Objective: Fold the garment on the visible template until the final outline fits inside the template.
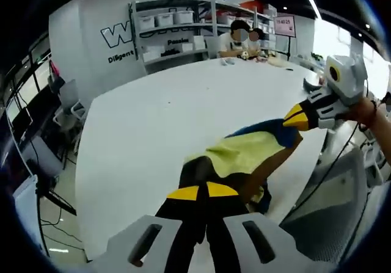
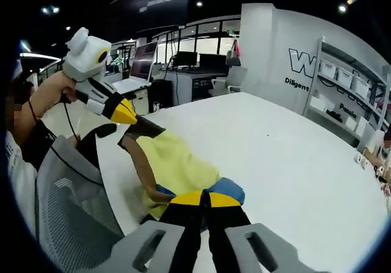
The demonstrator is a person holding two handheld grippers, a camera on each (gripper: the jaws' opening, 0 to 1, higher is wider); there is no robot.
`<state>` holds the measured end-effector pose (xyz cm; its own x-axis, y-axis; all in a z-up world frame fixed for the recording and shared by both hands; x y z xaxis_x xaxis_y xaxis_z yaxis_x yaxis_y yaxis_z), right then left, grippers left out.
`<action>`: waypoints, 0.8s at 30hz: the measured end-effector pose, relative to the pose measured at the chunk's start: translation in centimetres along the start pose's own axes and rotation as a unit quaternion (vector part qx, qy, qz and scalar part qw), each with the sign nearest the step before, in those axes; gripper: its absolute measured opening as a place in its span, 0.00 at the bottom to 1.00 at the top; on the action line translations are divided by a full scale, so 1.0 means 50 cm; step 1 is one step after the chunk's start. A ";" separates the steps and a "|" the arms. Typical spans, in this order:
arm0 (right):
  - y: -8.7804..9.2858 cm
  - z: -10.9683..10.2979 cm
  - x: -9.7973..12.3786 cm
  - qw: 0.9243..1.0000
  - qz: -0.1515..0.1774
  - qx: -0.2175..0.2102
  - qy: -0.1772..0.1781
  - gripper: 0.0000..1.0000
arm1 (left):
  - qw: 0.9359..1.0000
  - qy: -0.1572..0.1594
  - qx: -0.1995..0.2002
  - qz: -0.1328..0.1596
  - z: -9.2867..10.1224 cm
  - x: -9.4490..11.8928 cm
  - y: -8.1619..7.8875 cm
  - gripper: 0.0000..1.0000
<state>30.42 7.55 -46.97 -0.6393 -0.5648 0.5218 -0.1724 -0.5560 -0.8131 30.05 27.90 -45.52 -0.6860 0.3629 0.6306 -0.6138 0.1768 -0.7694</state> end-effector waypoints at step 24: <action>-0.107 0.199 -0.181 0.999 0.012 -0.009 0.046 0.00 | 0.996 -0.077 0.040 0.018 -0.124 -0.155 -0.147 0.01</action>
<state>44.58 9.56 -44.76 -0.7092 -0.5194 0.4767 -0.1689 -0.5313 -0.8302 42.28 29.47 -45.38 -0.7567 0.2212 0.6152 -0.6121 0.0908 -0.7856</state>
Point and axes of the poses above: the point that each gripper's makers call its tool centre point, and the gripper's own axes: x roughly backward along the fingers, z roughly to its right, y roughly out of its underside, the point moved 3 cm from there along x, roughly backward along the fingers, and after that the axes turned 12 degrees about x, right-handed, at the moved point
